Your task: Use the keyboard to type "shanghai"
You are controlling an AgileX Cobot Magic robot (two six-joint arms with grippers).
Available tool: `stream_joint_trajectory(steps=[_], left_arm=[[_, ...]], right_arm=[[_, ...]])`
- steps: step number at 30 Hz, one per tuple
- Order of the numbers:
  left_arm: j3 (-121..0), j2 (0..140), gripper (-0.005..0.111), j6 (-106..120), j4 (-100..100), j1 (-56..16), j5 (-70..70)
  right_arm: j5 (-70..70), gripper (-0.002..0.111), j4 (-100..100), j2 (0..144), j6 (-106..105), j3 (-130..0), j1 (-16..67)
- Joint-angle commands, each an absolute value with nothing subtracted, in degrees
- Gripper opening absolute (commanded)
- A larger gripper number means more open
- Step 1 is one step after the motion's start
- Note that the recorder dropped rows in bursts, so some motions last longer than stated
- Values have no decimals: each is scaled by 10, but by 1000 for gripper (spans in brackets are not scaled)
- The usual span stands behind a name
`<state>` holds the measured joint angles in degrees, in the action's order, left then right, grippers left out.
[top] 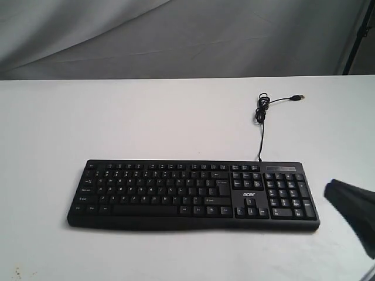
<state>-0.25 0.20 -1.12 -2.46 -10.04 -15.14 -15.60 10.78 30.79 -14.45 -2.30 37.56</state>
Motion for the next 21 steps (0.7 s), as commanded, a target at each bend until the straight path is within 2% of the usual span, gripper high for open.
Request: stream_joint_trajectory(steps=[1,11,21], left_arm=[[0,0,0,-13,-25,-102,-150],[0,0,0,-13,-25,-102,-150],[0,0,0,-13,-25,-102,-150]], right_arm=[[-98,0,115,203,-145,-1,303],[111,0,111,0,-144,-1,199],[147,0,82,0,-143,0,200]])
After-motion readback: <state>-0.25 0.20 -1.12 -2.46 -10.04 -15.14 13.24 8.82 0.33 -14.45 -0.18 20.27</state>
